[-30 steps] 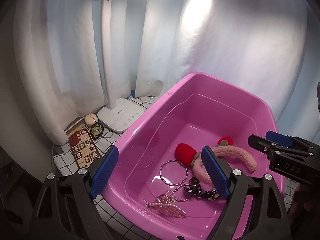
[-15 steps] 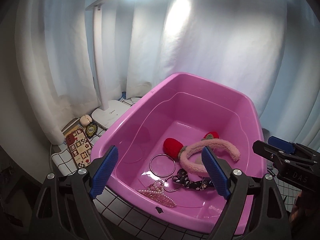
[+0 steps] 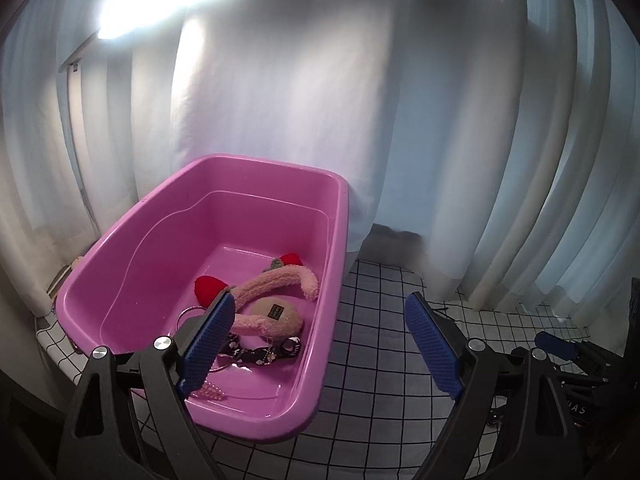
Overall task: Organize jewelry
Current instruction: 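Withdraw both tools to the table, right tool toward the black watch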
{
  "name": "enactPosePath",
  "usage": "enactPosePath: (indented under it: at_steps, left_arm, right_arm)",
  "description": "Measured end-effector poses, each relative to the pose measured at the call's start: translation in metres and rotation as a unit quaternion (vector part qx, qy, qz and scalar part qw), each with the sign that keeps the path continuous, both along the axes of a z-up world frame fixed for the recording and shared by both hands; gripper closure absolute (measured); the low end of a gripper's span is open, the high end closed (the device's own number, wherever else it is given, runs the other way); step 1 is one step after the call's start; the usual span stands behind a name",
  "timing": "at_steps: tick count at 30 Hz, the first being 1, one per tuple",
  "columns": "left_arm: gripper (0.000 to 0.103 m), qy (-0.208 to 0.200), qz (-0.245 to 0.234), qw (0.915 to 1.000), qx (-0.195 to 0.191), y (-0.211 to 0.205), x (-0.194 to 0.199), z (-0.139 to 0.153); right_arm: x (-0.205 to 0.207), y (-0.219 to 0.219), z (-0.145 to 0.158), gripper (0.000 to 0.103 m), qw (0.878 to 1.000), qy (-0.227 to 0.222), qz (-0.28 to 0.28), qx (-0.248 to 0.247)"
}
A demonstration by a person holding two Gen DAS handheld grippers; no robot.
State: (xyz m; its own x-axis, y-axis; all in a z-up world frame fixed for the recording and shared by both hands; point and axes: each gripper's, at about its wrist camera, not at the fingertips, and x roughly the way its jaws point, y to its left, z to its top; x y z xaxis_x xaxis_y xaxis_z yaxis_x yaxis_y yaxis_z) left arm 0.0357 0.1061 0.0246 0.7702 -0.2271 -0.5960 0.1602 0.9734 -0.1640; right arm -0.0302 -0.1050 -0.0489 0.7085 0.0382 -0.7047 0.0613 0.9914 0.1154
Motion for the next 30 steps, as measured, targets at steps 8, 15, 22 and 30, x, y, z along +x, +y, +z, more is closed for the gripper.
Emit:
enactPosePath:
  at_steps: [8,15,22,30]
  left_arm:
    - [0.018,0.025,-0.080,0.9965,-0.004,-0.075,0.005,-0.021]
    - [0.018,0.060,-0.108,0.9923,0.010,-0.124,0.030,-0.052]
    - [0.018,0.089,-0.107,0.9893,0.043,-0.156,0.059,-0.091]
    - [0.018,0.121,-0.108,0.9850,0.061,-0.181,0.098,-0.128]
  right_arm:
    - [-0.047,-0.086,-0.042,0.041,0.990,0.056,-0.118,0.044]
    - [-0.045,-0.121,-0.092,0.041,0.978,0.116,-0.155,0.083]
    - [-0.021,-0.135,-0.124,0.041,0.968,0.153,-0.159,0.116]
    - [-0.002,-0.135,-0.142,0.041,0.964,0.201,-0.141,0.105]
